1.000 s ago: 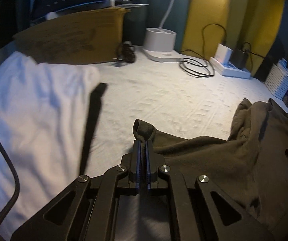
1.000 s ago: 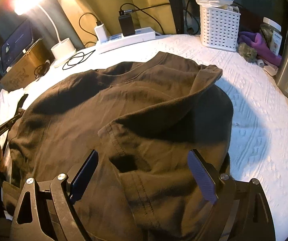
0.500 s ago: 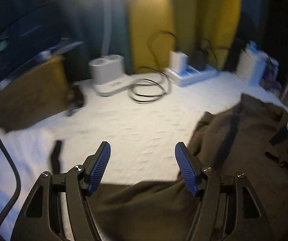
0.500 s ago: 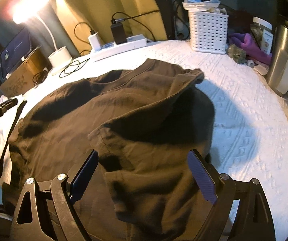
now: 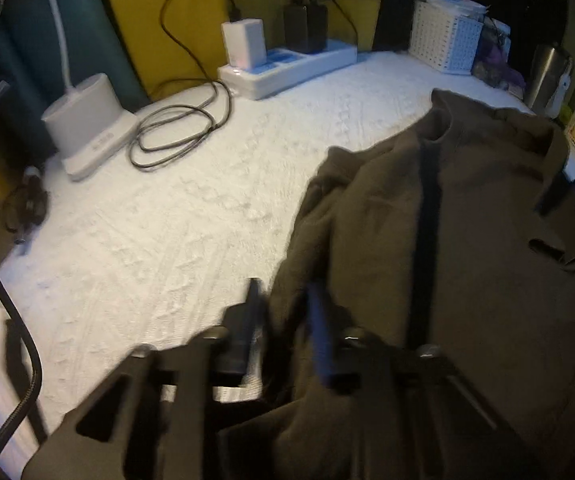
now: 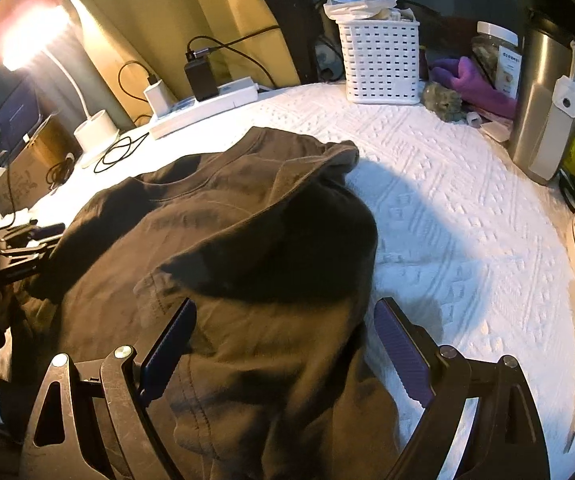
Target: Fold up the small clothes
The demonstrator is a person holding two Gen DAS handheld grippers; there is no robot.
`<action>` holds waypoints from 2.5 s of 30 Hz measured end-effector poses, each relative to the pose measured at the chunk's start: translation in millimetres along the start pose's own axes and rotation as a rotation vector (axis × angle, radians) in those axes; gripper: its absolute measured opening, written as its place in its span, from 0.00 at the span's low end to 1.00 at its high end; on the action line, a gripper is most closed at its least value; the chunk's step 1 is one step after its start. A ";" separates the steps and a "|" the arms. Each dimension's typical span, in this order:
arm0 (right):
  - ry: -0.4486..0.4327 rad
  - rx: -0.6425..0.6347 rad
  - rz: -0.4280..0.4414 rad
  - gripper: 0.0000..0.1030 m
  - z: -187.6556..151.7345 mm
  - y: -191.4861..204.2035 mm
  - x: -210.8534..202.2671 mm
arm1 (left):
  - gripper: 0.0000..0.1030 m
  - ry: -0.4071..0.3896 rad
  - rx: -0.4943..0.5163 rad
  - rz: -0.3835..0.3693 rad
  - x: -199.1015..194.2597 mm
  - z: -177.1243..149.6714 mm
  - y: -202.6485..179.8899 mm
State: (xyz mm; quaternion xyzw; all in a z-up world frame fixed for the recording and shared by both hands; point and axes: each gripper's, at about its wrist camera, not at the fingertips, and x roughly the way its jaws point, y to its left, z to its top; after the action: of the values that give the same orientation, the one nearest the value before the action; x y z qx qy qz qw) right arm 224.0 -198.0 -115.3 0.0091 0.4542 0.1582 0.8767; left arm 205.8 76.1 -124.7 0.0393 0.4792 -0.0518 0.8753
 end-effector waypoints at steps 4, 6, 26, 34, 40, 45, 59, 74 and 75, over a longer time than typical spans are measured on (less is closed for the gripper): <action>0.004 -0.003 0.007 0.89 0.6 0.7 3.7 | 0.05 -0.017 -0.003 0.025 -2.6 3.9 1.1; 0.006 -0.004 0.007 0.89 2.4 1.0 5.5 | 0.05 -0.043 -0.034 0.032 -6.3 9.2 10.5; -0.008 -0.037 0.001 0.89 14.9 16.4 7.4 | 0.65 -0.097 -0.265 0.093 -38.1 3.8 97.2; -0.011 -0.066 0.013 0.89 3.5 32.4 -1.7 | 0.66 -0.044 -0.390 0.150 -62.7 -67.6 127.7; -0.014 -0.073 0.011 0.89 -3.2 40.4 -9.0 | 0.70 -0.031 -0.377 0.164 -51.7 -94.7 117.4; -0.024 -0.075 0.008 0.89 -7.9 43.6 -18.0 | 0.15 -0.092 -0.318 0.199 -51.2 -98.1 104.8; -0.078 -0.068 0.031 0.89 -16.2 35.6 -44.7 | 0.06 -0.266 -0.371 0.303 -130.6 -81.8 96.2; -0.119 -0.021 0.074 0.89 -40.7 2.5 -62.5 | 0.06 -0.221 -0.132 0.181 -102.5 -24.9 -15.4; -0.118 -0.018 0.074 0.89 -42.5 0.2 -62.8 | 0.06 -0.210 -0.124 0.165 -95.7 -21.9 -22.5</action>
State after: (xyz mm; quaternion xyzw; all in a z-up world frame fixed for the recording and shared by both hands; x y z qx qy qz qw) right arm 156.3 -221.1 -90.3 0.0273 0.3997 0.1937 0.8955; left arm 133.4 61.5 -56.2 0.0188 0.3826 0.0463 0.9226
